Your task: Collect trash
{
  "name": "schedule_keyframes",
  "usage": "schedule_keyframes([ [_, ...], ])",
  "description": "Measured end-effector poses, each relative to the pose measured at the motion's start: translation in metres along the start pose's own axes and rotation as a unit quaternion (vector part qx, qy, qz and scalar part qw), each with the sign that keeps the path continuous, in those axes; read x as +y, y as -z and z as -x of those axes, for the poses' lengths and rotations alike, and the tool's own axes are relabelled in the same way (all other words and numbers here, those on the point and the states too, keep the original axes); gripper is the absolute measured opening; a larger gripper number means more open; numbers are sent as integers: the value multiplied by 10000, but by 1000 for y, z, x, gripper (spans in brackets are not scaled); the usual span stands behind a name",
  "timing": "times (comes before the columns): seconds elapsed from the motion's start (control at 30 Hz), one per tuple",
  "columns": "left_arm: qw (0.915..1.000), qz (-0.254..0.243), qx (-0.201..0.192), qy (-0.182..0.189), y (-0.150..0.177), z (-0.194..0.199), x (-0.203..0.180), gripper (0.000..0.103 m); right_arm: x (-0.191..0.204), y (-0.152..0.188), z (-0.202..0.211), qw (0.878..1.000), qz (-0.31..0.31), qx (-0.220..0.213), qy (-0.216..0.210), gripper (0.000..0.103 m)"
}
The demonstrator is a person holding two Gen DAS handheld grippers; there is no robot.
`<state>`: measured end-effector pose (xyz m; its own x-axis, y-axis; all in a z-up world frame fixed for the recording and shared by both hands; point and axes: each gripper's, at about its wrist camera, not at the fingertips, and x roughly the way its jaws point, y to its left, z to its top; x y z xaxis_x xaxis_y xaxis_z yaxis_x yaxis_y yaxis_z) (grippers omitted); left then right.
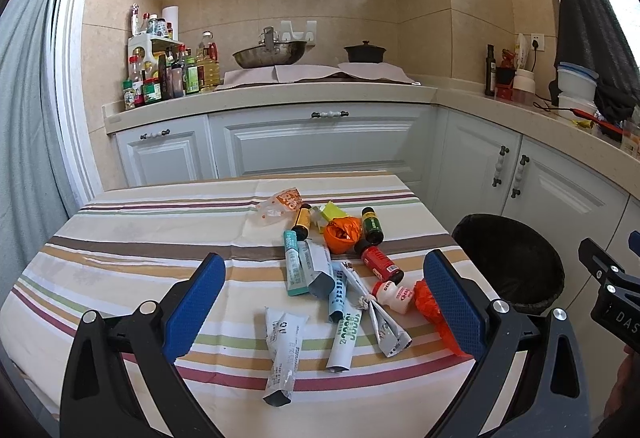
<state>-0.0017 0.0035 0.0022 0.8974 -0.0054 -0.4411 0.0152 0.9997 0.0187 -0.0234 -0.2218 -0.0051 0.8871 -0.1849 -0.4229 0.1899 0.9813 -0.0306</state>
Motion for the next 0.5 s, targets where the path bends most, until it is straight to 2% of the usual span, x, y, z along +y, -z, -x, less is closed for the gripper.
schedule_keyframes([
  [0.5,10000,27,58,21,1,-2,4,97,-1,1,-2,10000,14,24,5,99],
])
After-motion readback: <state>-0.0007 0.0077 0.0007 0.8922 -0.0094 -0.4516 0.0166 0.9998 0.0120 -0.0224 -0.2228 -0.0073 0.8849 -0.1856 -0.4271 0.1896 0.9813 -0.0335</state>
